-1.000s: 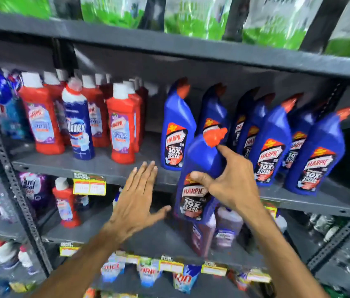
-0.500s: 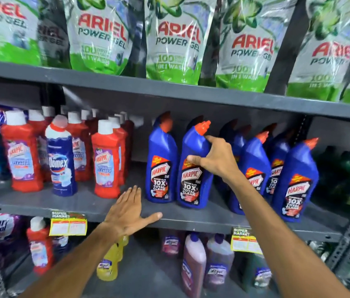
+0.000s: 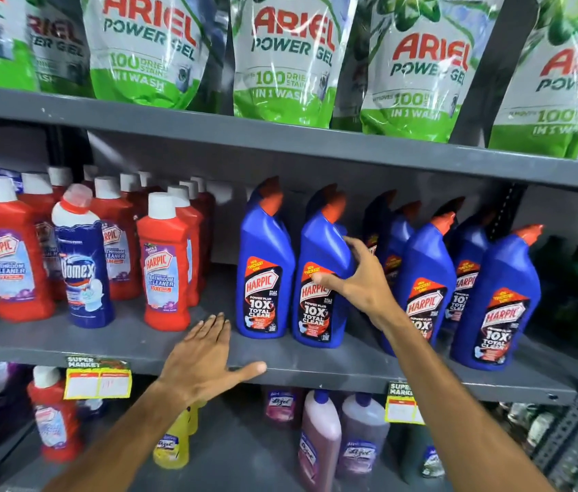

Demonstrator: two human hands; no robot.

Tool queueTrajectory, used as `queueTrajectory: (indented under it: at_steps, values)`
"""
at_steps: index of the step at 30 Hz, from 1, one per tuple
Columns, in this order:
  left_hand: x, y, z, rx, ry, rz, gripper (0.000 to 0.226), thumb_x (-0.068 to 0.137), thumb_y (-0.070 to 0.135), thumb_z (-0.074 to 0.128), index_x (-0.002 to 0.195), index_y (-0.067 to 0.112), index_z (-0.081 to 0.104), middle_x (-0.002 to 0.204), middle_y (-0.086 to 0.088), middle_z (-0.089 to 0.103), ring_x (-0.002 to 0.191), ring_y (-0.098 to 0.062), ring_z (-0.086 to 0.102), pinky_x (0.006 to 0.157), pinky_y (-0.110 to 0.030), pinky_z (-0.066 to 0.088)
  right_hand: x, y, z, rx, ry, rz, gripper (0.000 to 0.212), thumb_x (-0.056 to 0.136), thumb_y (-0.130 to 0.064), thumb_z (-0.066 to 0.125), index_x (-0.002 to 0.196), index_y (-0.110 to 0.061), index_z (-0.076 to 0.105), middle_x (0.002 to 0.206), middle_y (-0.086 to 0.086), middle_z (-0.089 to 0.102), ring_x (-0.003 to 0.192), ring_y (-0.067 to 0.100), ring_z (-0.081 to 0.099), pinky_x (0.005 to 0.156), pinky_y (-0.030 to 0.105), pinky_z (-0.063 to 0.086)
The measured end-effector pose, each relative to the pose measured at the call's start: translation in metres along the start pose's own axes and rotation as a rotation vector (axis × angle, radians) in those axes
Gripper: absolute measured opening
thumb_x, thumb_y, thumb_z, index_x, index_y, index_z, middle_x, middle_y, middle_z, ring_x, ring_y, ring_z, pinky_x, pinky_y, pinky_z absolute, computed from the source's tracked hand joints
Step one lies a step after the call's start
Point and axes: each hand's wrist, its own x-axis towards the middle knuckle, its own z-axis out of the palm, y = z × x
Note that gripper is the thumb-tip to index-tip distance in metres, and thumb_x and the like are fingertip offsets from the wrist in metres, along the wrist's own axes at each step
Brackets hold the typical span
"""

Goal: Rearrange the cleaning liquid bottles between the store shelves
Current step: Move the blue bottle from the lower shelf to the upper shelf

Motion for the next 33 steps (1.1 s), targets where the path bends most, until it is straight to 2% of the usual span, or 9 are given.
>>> queueTrajectory:
  at_steps: [3,6,11,15,18,20,26,29,33]
  values:
    - [0.001,0.000,0.002,0.000,0.001,-0.001,0.146,0.064,0.111,0.002,0.166,0.007,0.006,0.177,-0.012,0.006,0.163,-0.022,0.006,0.132,-0.037,0.003,-0.029,0.043,0.012,0.135,-0.043,0.133,0.093,0.059,-0.025,0.105,0.136,-0.024,0.054,0.125,-0.004,0.076,0.114,0.012,0.075,0.099,0.041,0.062]
    - [0.002,-0.001,0.003,0.004,-0.003,-0.002,0.146,0.064,0.110,0.002,0.166,0.007,0.007,0.177,-0.013,0.007,0.163,-0.022,0.006,0.132,-0.038,0.004,-0.052,0.074,0.023,0.148,-0.094,0.215,0.090,0.051,-0.030,0.107,0.127,-0.027,0.058,0.120,-0.007,0.078,0.110,0.006,0.075,0.092,0.027,0.063]
    - [0.002,0.000,0.001,0.009,-0.016,0.000,0.145,0.064,0.110,0.003,0.166,0.006,0.006,0.177,-0.013,0.006,0.163,-0.023,0.006,0.132,-0.038,0.005,-0.053,0.088,0.026,0.109,-0.115,0.226,0.082,0.059,-0.024,0.104,0.130,-0.022,0.063,0.119,-0.007,0.079,0.110,0.006,0.075,0.099,0.035,0.061]
    - [0.001,0.001,-0.001,0.002,-0.031,0.001,0.145,0.065,0.110,0.003,0.166,0.006,0.004,0.177,-0.013,0.004,0.163,-0.023,0.004,0.133,-0.038,0.005,-0.053,0.092,0.026,0.103,-0.120,0.216,0.071,0.062,-0.025,0.103,0.122,-0.034,0.065,0.111,-0.019,0.079,0.106,0.001,0.074,0.097,0.032,0.061]
    - [0.000,0.001,-0.002,0.003,-0.041,0.006,0.145,0.065,0.110,0.003,0.166,0.006,0.003,0.177,-0.014,0.002,0.163,-0.023,0.004,0.132,-0.038,0.004,-0.053,0.092,0.026,0.100,-0.111,0.223,0.067,0.064,-0.021,0.102,0.117,-0.038,0.064,0.110,-0.017,0.079,0.105,-0.003,0.072,0.096,0.030,0.060]
    - [0.000,0.001,-0.003,0.000,-0.046,0.006,0.145,0.065,0.110,0.002,0.166,0.006,0.002,0.177,-0.013,0.001,0.163,-0.023,0.002,0.132,-0.037,0.003,-0.053,0.092,0.026,0.101,-0.104,0.228,0.067,0.066,-0.017,0.101,0.118,-0.035,0.065,0.111,-0.015,0.079,0.104,-0.003,0.073,0.097,0.030,0.059]
    - [0.000,0.001,-0.004,-0.003,-0.056,0.005,0.146,0.064,0.111,0.003,0.166,0.006,0.001,0.177,-0.013,0.001,0.163,-0.023,0.002,0.132,-0.037,0.003,-0.054,0.093,0.025,0.112,-0.084,0.239,0.076,0.069,-0.011,0.099,0.135,-0.017,0.062,0.121,-0.004,0.078,0.115,0.014,0.073,0.102,0.039,0.059]
    - [0.000,0.002,-0.004,-0.008,-0.058,0.005,0.146,0.064,0.111,0.004,0.166,0.007,0.002,0.177,-0.013,0.001,0.163,-0.023,0.002,0.132,-0.038,0.004,-0.054,0.094,0.025,0.114,-0.085,0.237,0.076,0.068,-0.011,0.099,0.134,-0.017,0.062,0.121,-0.004,0.078,0.113,0.012,0.073,0.100,0.035,0.059]
    - [-0.001,0.002,-0.005,-0.018,-0.052,0.003,0.147,0.063,0.111,0.003,0.166,0.007,0.002,0.177,-0.013,0.002,0.163,-0.023,0.003,0.132,-0.037,0.004,-0.053,0.092,0.025,0.105,-0.097,0.234,0.072,0.068,-0.013,0.099,0.128,-0.025,0.062,0.116,-0.010,0.078,0.103,-0.004,0.073,0.090,0.021,0.058]
